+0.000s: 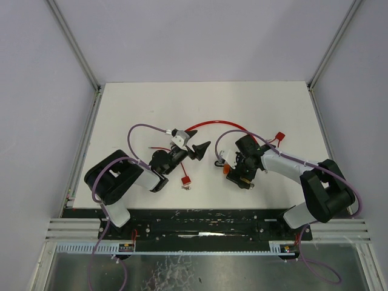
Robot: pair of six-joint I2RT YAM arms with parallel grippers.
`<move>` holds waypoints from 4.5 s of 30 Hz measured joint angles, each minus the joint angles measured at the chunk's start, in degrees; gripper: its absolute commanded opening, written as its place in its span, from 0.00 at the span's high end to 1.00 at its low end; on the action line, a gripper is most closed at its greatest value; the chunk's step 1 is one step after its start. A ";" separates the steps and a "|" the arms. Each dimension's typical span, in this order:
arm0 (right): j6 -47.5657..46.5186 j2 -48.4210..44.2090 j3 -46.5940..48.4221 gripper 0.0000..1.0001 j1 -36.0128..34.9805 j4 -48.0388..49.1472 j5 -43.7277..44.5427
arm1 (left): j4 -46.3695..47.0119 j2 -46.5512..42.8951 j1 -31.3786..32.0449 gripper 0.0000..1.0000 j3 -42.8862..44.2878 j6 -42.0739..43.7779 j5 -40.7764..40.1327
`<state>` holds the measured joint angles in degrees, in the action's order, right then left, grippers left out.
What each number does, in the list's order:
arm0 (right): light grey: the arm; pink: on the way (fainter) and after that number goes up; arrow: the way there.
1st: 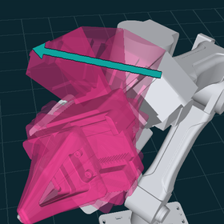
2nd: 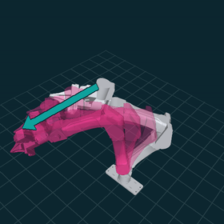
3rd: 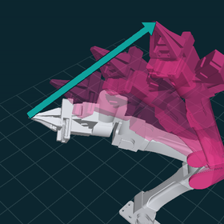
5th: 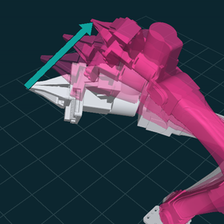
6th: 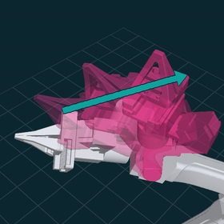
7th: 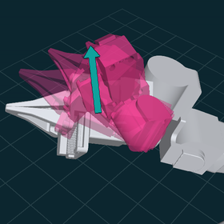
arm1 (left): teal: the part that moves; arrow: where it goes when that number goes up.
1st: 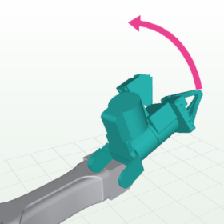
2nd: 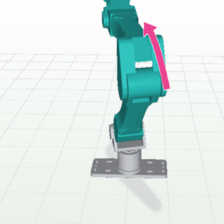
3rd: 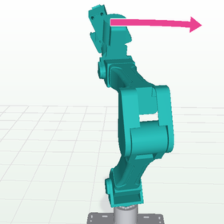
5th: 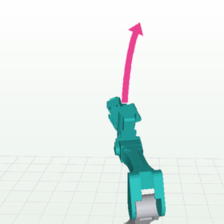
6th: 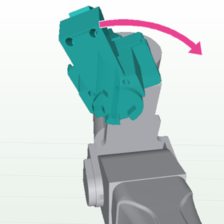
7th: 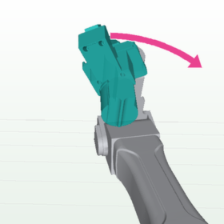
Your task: Lock with the key
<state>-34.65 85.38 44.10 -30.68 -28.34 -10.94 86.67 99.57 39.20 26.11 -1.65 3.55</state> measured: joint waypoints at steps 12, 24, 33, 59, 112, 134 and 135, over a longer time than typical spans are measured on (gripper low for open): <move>-0.50 0.28 0.50 0.59 2.54 -1.55 -0.35 | 0.02 0.00 0.00 0.28 0.00 -1.70 1.49; -1.16 0.28 0.94 0.78 7.50 -3.76 -3.67 | 0.04 0.00 0.00 0.28 0.22 -5.95 4.28; -1.38 -0.09 1.01 0.78 8.96 -4.07 -3.89 | 0.33 0.31 0.00 0.28 1.88 -10.40 7.23; -3.87 -5.11 1.03 0.80 12.28 -2.40 -9.94 | 0.68 10.93 0.00 0.29 10.88 -24.65 22.60; -4.79 -16.52 -1.03 0.83 14.62 3.58 -14.23 | -18.47 23.50 6.34 0.50 30.84 -36.98 28.98; -5.16 -16.87 -1.81 0.59 14.99 4.96 -15.10 | -20.33 22.49 8.33 1.00 29.75 -35.80 25.94; -5.11 -17.00 -1.79 0.52 15.10 4.81 -15.37 | -19.85 22.47 8.33 1.00 29.14 -35.30 25.94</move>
<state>-39.77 68.38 42.30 -15.57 -23.53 -26.30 66.83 122.04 47.53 55.24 -36.95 29.50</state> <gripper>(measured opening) 0.528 0.042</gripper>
